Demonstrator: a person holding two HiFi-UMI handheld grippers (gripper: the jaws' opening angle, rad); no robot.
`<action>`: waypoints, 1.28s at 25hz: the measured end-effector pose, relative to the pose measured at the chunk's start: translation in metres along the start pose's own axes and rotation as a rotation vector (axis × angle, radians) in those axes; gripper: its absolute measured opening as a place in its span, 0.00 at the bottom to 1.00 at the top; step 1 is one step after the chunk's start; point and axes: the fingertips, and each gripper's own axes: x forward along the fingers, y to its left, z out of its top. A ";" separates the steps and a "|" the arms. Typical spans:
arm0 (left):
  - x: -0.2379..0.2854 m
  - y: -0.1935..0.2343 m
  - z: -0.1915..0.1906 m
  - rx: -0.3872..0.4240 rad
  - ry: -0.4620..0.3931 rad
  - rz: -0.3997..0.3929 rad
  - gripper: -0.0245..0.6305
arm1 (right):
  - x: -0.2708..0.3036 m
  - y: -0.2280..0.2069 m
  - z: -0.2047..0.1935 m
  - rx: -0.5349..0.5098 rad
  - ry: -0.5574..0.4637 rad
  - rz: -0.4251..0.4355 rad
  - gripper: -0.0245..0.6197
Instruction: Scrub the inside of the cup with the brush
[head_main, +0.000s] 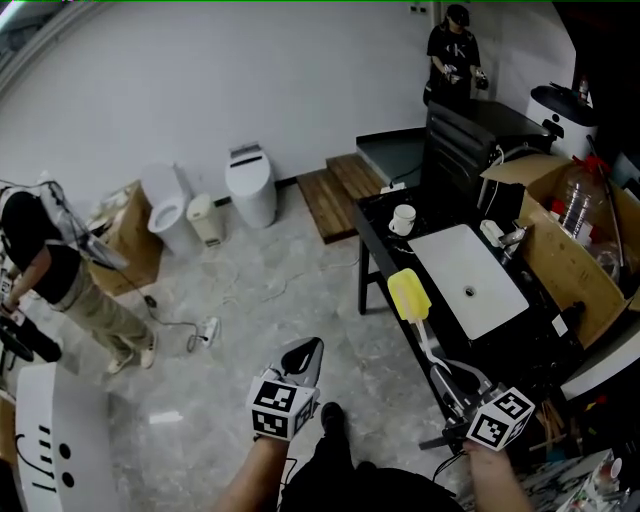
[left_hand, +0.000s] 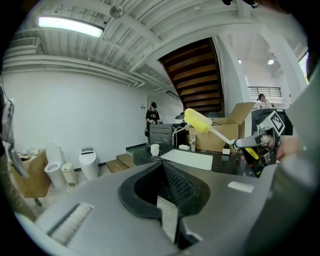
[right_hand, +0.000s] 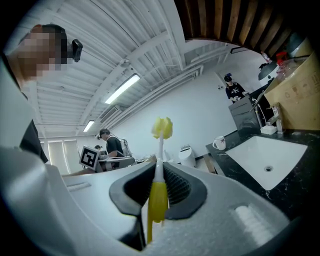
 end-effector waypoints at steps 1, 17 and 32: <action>0.005 0.002 -0.001 -0.003 0.000 -0.005 0.07 | 0.003 -0.003 0.001 -0.002 0.004 -0.004 0.10; 0.124 0.105 -0.003 -0.062 0.009 -0.064 0.07 | 0.124 -0.068 0.021 -0.008 0.080 -0.073 0.10; 0.194 0.193 0.014 -0.072 0.004 -0.091 0.07 | 0.228 -0.101 0.055 -0.011 0.088 -0.086 0.10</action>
